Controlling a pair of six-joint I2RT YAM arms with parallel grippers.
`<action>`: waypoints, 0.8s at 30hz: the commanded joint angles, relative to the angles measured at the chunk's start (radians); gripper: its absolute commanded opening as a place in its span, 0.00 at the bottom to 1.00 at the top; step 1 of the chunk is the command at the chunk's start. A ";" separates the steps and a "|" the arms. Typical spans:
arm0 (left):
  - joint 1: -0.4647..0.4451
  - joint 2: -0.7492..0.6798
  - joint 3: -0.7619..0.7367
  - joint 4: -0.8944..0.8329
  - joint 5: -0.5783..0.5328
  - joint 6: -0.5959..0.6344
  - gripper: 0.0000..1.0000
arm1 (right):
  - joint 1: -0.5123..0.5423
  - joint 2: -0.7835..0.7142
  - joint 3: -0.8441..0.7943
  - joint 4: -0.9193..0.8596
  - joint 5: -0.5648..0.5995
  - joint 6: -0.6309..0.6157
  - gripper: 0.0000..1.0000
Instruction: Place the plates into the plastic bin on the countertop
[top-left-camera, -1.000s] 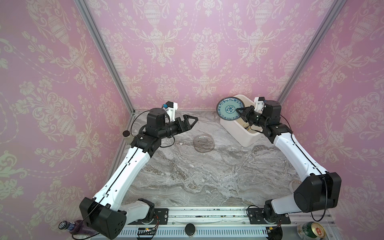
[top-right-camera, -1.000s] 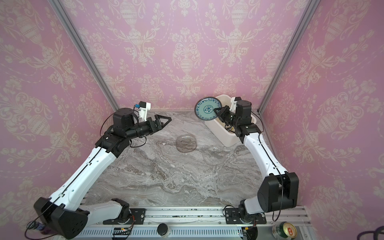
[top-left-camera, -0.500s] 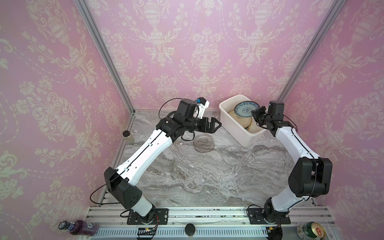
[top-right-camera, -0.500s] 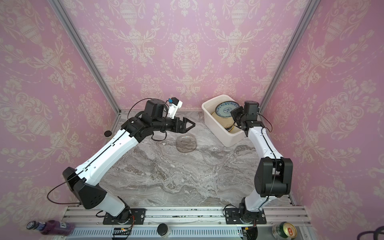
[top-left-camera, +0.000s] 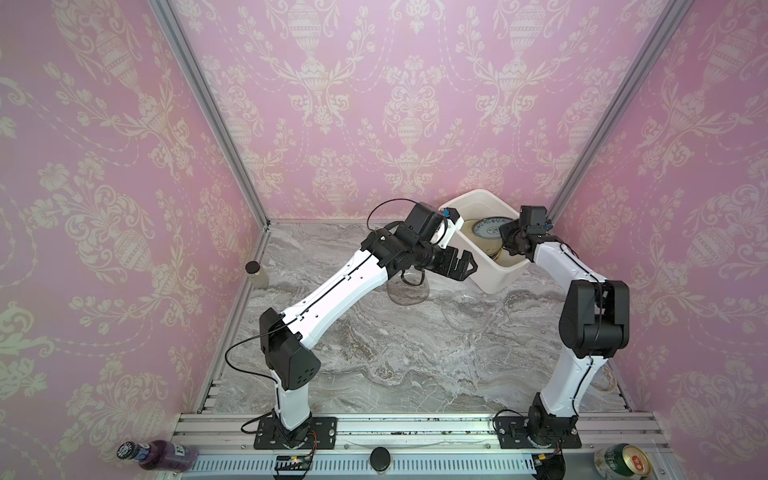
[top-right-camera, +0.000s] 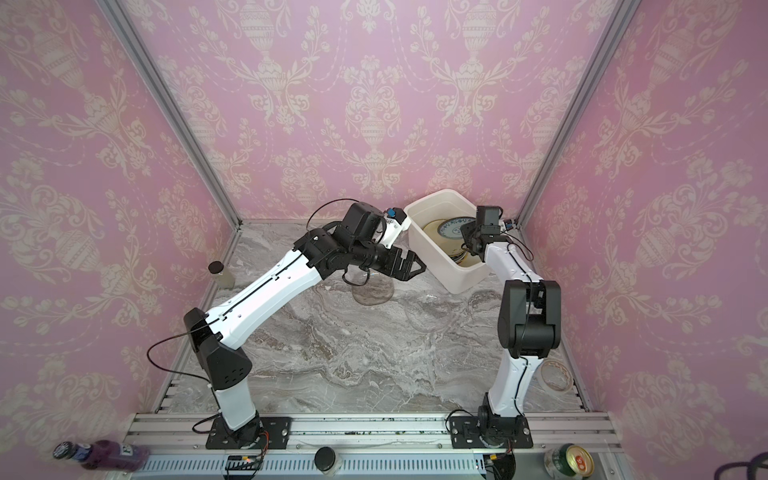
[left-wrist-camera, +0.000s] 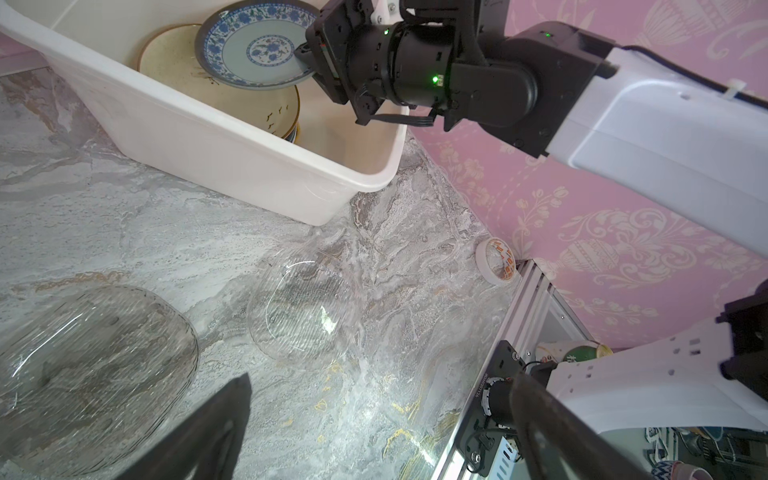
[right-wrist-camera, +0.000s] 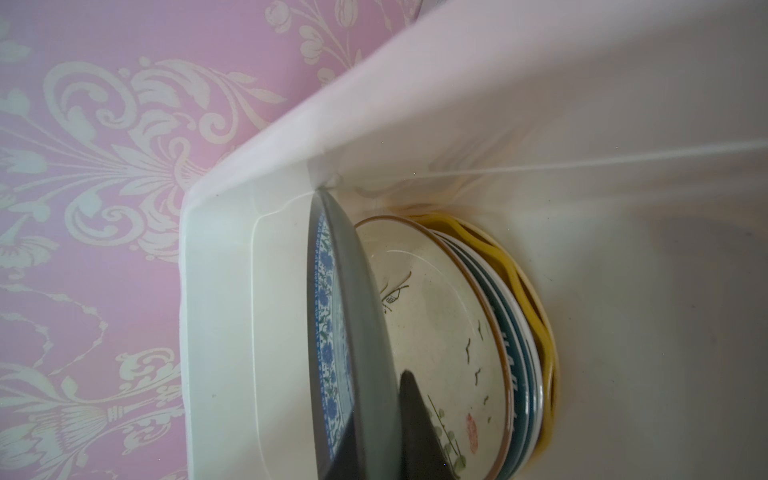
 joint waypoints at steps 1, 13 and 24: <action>-0.006 0.037 0.084 -0.066 -0.029 0.034 0.99 | 0.018 0.039 0.063 0.009 0.035 0.028 0.02; -0.010 0.313 0.595 -0.346 -0.187 0.039 0.99 | 0.038 0.141 0.104 0.031 0.037 0.040 0.05; -0.010 0.395 0.732 -0.433 -0.200 0.039 0.99 | 0.040 0.211 0.156 0.034 -0.005 0.019 0.15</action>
